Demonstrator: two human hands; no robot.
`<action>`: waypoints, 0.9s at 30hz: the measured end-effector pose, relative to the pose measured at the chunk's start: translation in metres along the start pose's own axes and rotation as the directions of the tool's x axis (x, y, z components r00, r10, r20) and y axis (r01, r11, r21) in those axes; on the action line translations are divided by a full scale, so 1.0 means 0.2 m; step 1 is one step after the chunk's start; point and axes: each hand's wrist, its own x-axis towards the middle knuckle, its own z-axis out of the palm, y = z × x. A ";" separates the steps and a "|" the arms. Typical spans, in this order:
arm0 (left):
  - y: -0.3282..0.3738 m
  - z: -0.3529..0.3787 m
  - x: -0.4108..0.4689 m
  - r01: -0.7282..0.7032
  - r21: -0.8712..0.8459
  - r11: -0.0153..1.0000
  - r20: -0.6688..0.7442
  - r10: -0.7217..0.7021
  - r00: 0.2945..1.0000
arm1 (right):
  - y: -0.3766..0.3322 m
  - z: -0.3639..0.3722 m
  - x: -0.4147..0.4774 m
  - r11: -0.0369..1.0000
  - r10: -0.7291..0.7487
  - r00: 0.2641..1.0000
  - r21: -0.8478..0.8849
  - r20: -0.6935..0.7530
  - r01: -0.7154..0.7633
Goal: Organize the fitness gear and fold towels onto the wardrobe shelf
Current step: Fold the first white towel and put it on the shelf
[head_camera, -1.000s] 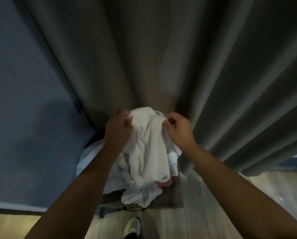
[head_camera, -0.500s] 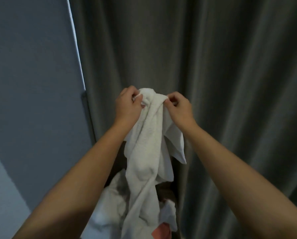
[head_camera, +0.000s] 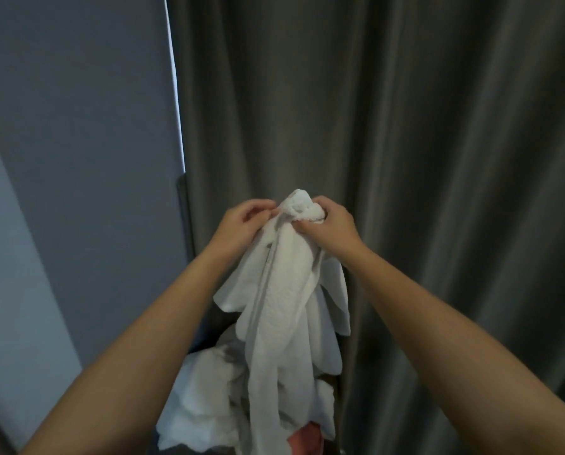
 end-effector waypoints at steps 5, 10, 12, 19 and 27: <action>-0.51 0.10 -0.30 0.302 -0.019 0.953 -0.041 -0.303 0.952 | 0.02 0.01 0.00 0.998 0.061 0.996 -0.022 -0.066 -0.063; -0.83 0.18 -0.48 0.440 0.144 0.886 0.174 -0.461 0.870 | 0.01 -0.04 0.03 0.997 0.057 0.992 -0.043 -0.111 -0.062; -0.92 0.24 -0.52 0.454 0.200 0.868 0.184 -0.489 0.853 | 0.02 -0.08 0.04 0.996 0.066 0.991 -0.057 -0.113 -0.073; -1.08 0.45 -0.55 0.452 0.296 0.842 0.266 -0.527 0.807 | 0.13 -0.31 -0.03 0.979 0.090 0.977 -0.162 -0.195 -0.123; -1.11 0.70 -0.51 0.529 0.395 0.751 0.240 -0.640 0.730 | 0.31 -0.55 -0.14 0.897 0.153 0.954 -0.368 -0.258 -0.243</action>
